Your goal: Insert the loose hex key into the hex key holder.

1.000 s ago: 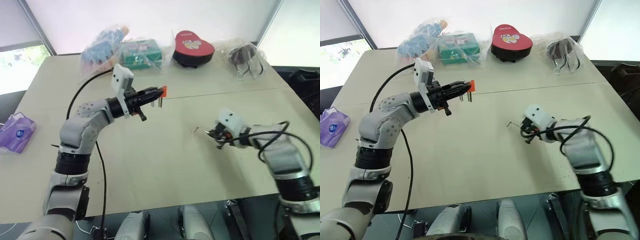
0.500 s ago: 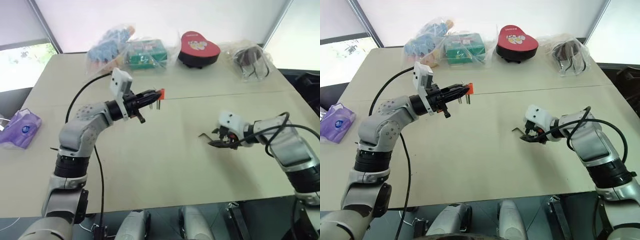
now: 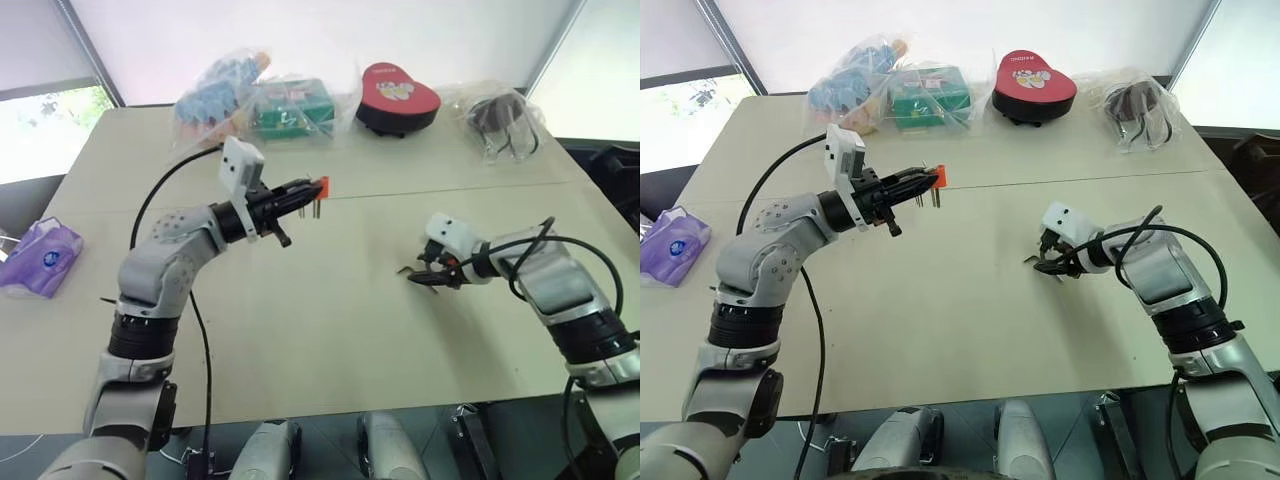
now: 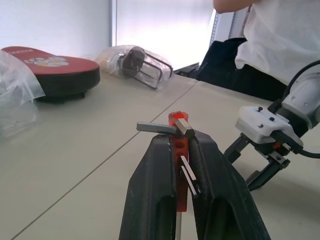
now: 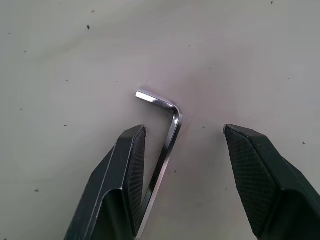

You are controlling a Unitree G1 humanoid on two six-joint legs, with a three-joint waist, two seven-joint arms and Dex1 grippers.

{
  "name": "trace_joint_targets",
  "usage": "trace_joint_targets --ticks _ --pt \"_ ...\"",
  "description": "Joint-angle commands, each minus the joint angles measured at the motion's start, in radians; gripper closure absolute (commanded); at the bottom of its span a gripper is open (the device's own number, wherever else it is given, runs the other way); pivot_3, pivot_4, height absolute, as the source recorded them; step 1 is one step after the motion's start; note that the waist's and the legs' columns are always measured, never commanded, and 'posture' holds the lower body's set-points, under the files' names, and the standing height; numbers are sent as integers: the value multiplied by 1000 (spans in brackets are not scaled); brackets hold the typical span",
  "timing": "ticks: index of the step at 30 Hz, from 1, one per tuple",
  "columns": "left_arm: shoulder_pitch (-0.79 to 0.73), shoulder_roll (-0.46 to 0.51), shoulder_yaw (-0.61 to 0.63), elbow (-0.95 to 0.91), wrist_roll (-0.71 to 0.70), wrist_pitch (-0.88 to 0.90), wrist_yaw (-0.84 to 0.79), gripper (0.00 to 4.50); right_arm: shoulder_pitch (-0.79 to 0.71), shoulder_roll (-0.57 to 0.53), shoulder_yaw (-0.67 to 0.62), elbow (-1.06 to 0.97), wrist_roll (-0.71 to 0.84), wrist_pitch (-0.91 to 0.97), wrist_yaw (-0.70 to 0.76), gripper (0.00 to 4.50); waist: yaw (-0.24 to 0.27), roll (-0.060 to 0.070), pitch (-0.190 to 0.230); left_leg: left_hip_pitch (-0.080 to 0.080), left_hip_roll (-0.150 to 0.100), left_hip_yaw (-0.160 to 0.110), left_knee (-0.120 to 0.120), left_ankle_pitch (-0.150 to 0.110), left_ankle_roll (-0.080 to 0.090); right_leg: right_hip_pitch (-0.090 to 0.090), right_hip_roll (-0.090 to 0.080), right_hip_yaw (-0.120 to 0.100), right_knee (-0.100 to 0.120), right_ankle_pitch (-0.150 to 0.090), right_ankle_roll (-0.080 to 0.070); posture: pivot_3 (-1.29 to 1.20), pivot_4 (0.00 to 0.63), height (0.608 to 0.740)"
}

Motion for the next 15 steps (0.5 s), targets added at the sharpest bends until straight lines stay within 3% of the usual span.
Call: trace_joint_targets --ticks 1,3,6,12,15 --pt "-3 6 22 -47 -5 -13 7 4427 -19 17 8 38 -6 13 -24 2201 -2 0 0 0 0 0 0 0 0 0 0 0 0 0 0 0 150 740" --pt "-2 7 23 -48 -5 -13 11 4427 -24 23 12 44 -7 22 -22 2817 -2 0 0 0 0 0 0 0 0 0 0 0 0 0 0 0 150 740" --pt "-3 7 24 -50 -5 -14 16 4427 -28 26 17 46 -5 40 -16 4362 -1 0 0 0 0 0 0 0 0 0 0 0 0 0 0 0 150 740" --pt "-4 6 27 -47 -6 -16 20 4427 -13 67 -59 -11 45 8 -54 4465 0 -1 -1 0 0 0 1 0 0 0 0 0 0 0 0 0 150 740" --pt "-6 -2 26 -46 -10 -14 24 4427 -32 214 -220 -27 106 -187 -222 4465 -9 -1 -1 0 0 0 0 0 0 -1 0 1 1 0 0 0 150 740"
